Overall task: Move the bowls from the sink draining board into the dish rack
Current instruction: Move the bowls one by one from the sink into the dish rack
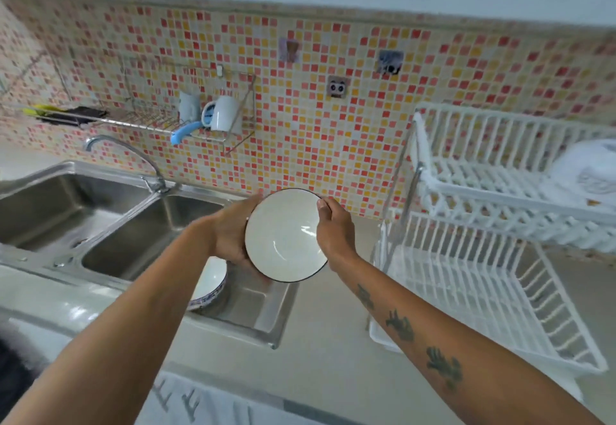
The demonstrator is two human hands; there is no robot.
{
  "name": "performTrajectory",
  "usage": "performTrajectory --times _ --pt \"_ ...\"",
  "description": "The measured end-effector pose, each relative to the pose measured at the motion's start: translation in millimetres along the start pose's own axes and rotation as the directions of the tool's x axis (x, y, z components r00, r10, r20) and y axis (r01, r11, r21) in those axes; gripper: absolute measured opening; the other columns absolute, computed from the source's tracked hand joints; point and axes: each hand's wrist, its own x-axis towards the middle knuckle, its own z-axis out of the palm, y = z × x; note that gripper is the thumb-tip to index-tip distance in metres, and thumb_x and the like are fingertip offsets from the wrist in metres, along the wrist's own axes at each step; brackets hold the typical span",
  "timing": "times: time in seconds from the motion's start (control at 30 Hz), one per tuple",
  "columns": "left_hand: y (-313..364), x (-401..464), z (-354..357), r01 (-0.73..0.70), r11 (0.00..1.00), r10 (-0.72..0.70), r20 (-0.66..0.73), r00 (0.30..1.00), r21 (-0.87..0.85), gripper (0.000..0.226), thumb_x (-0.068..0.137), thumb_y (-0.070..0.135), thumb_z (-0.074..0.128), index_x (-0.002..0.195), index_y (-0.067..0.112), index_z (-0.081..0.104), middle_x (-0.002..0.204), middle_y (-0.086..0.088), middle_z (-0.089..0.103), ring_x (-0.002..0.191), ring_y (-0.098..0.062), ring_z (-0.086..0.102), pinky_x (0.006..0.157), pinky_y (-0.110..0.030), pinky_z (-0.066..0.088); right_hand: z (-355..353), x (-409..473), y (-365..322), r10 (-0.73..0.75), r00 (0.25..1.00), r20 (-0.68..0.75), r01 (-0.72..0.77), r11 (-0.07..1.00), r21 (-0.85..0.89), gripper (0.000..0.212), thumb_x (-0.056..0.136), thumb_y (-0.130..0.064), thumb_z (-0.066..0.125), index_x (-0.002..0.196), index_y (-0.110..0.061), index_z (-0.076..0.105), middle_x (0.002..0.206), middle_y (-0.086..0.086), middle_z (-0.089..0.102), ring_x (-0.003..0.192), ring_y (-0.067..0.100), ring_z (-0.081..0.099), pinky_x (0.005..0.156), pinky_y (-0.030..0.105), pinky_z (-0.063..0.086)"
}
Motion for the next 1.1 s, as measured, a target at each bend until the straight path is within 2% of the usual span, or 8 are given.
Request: performTrajectory --times 0.2,0.37,0.5,0.63,0.7,0.83,1.0,1.1 --pt "47 -81 82 -0.370 0.914 0.385 -0.064 0.921 0.164 0.044 0.094 0.054 0.037 0.078 0.034 0.073 0.079 -0.005 0.076 0.077 -0.032 0.069 0.064 -0.060 0.056 -77 -25 -79 -0.319 0.943 -0.091 0.326 0.943 0.070 0.037 0.103 -0.033 0.034 0.130 -0.019 0.054 0.130 -0.001 0.058 0.118 0.015 0.053 0.099 0.030 0.044" --pt "92 -111 139 -0.570 0.796 0.583 -0.006 0.812 0.206 0.046 0.084 0.065 0.040 0.097 0.032 0.070 0.093 -0.002 0.076 0.084 -0.030 0.072 0.080 -0.060 0.053 -160 -38 -140 -0.482 0.851 -0.207 0.512 0.850 0.126 0.037 0.104 -0.028 0.036 0.132 -0.014 0.055 0.120 -0.009 0.052 0.108 -0.004 0.046 0.089 0.004 0.034" --pt "118 -100 202 -0.666 0.732 0.666 0.058 0.744 0.147 0.061 0.084 0.075 0.029 0.106 0.031 0.066 0.106 -0.006 0.070 0.095 -0.033 0.066 0.076 -0.055 0.054 -231 -20 -172 -0.382 0.913 -0.141 0.389 0.921 0.026 0.080 0.089 -0.071 0.021 0.142 -0.018 0.047 0.150 0.004 0.045 0.141 0.018 0.039 0.119 0.041 0.027" --pt "134 -71 264 -0.712 0.681 0.723 -0.001 0.691 0.168 0.062 0.086 0.075 0.029 0.107 0.026 0.062 0.102 -0.012 0.067 0.090 -0.033 0.065 0.076 -0.048 0.056 -294 -9 -184 -0.073 0.997 0.038 0.075 0.995 -0.064 0.101 0.074 -0.087 0.002 0.127 -0.021 0.057 0.111 0.015 0.070 0.105 0.034 0.063 0.107 0.055 0.040" --pt "141 -51 288 -0.775 0.558 0.822 -0.067 0.566 0.297 0.059 0.086 0.071 0.037 0.108 0.022 0.060 0.105 -0.012 0.066 0.089 -0.030 0.065 0.078 -0.046 0.057 -319 4 -181 0.026 0.999 0.039 -0.023 0.998 -0.057 0.099 0.073 -0.088 0.006 0.117 -0.018 0.061 0.078 0.012 0.071 0.081 0.030 0.063 0.101 0.050 0.046" --pt "150 6 307 -0.803 0.182 0.974 0.006 0.226 0.568 0.044 0.095 0.050 0.042 0.109 0.011 0.057 0.104 -0.007 0.061 0.074 -0.004 0.055 0.050 -0.013 0.044 -342 43 -147 0.141 0.982 0.124 -0.153 0.984 0.090 0.081 0.078 -0.084 0.029 0.107 -0.016 0.062 0.087 0.017 0.065 0.080 0.030 0.064 0.075 0.036 0.051" --pt "151 60 305 -0.733 0.181 0.897 0.196 0.397 0.656 0.051 0.095 0.043 0.051 0.137 0.016 0.042 0.124 -0.009 0.057 0.094 -0.022 0.060 0.069 -0.026 0.051 -343 74 -76 0.123 0.984 0.132 -0.156 0.948 0.277 0.054 0.083 -0.068 0.047 0.107 -0.022 0.063 0.089 0.011 0.067 0.082 0.027 0.061 0.066 0.032 0.049" --pt "149 75 298 -0.631 0.148 0.856 0.221 0.468 0.761 0.070 0.087 0.054 0.057 0.146 0.021 0.036 0.132 -0.004 0.056 0.107 -0.022 0.060 0.084 -0.032 0.054 -347 86 -43 0.089 0.977 0.192 -0.141 0.950 0.280 0.081 0.050 -0.074 0.072 0.111 -0.021 0.067 0.114 0.014 0.070 0.109 0.033 0.062 0.098 0.046 0.051"
